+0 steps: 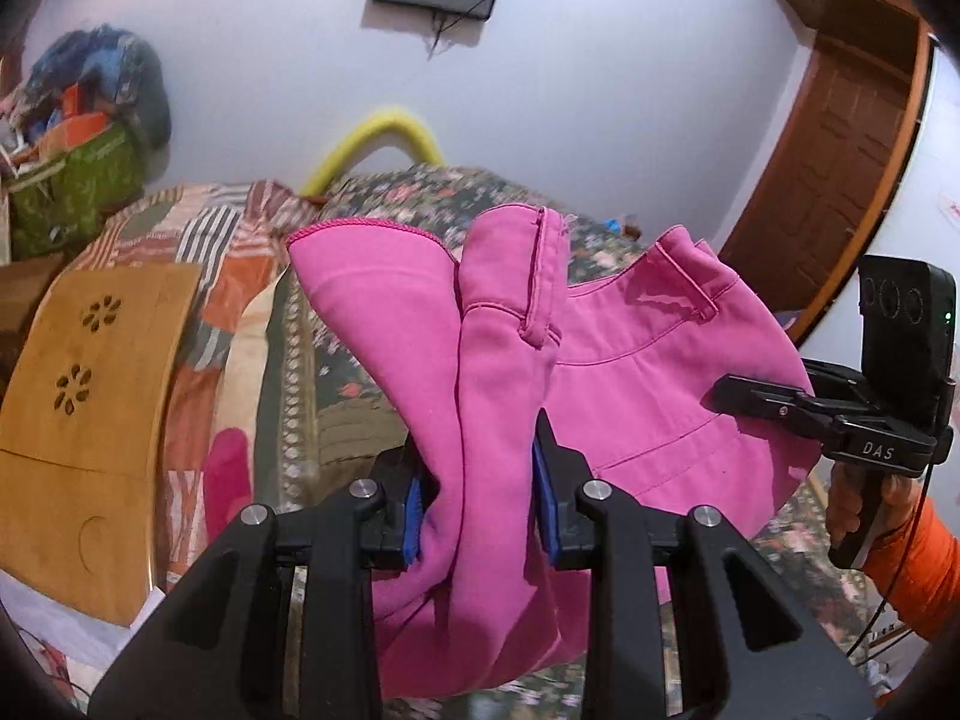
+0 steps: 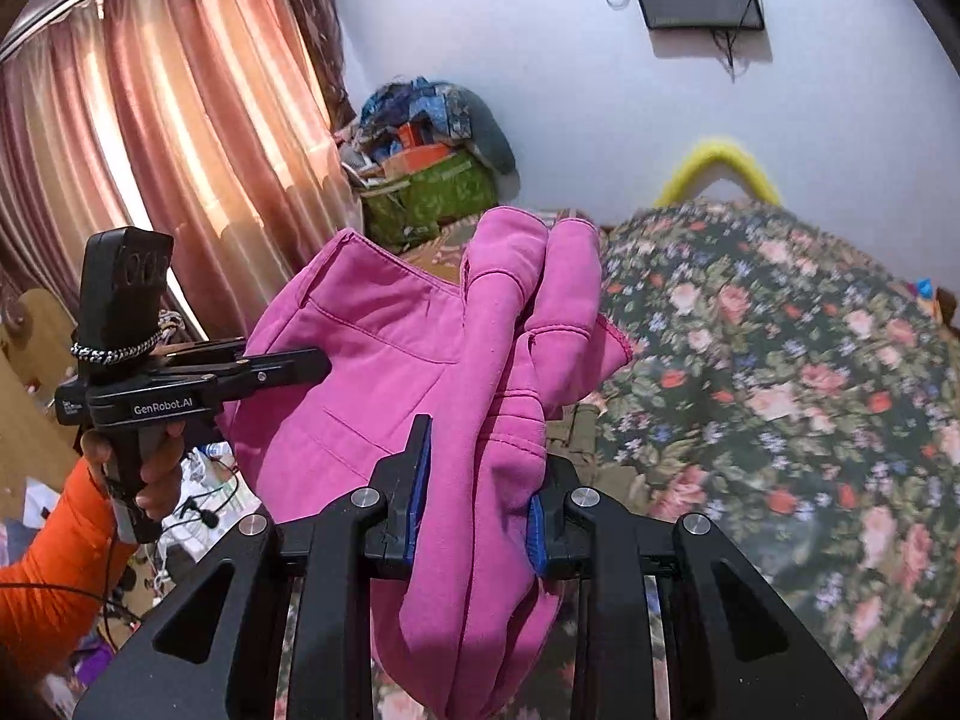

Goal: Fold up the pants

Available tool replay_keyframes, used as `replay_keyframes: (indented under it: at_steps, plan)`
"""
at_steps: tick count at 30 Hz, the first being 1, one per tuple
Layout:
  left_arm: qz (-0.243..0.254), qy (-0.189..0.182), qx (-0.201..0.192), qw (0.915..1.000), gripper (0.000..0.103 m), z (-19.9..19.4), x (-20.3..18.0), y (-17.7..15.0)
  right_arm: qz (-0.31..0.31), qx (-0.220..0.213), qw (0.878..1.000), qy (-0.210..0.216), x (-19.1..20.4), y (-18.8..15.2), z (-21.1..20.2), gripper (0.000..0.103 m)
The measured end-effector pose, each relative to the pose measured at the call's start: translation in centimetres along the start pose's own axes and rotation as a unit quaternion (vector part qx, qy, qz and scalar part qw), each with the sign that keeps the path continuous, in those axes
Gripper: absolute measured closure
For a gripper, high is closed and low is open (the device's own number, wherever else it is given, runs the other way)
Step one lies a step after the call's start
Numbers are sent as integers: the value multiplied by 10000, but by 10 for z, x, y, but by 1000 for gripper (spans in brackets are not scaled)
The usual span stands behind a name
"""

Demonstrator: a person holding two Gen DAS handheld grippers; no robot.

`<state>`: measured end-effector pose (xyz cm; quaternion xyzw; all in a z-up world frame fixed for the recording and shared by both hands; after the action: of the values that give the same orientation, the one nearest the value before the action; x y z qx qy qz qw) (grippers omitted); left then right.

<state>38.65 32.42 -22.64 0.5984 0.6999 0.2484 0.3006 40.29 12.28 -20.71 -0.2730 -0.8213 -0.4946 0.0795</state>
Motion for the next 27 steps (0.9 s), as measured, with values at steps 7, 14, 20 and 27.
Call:
replay_keyframes:
  at_steps: [7,14,20,27]
  plan:
    - [1,-20,613,9981,73,78,23,-39,414,601,9973,-75,-36,-24,64,79]
    - [11,-24,763,9971,54,114,36,-54,705,1160,9899,-403,-69,-61,96,69]
    - [-68,89,778,9969,49,103,49,-59,681,1154,9886,-684,-76,-63,89,57]
    - [-186,413,629,9970,49,66,55,-58,480,1150,9862,-1090,-76,-58,60,56]
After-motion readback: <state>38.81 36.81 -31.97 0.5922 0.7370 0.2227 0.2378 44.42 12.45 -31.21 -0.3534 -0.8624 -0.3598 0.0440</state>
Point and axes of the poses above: each gripper's, at about its wrist camera, not at the fingertips, and z roughly the way its jaws point, x to its left, y to its top, the point moved 5 cm from there along z, roughly the way its jaws point, and after that the axes turned 11 degrees about y, right-handed, at the moved point
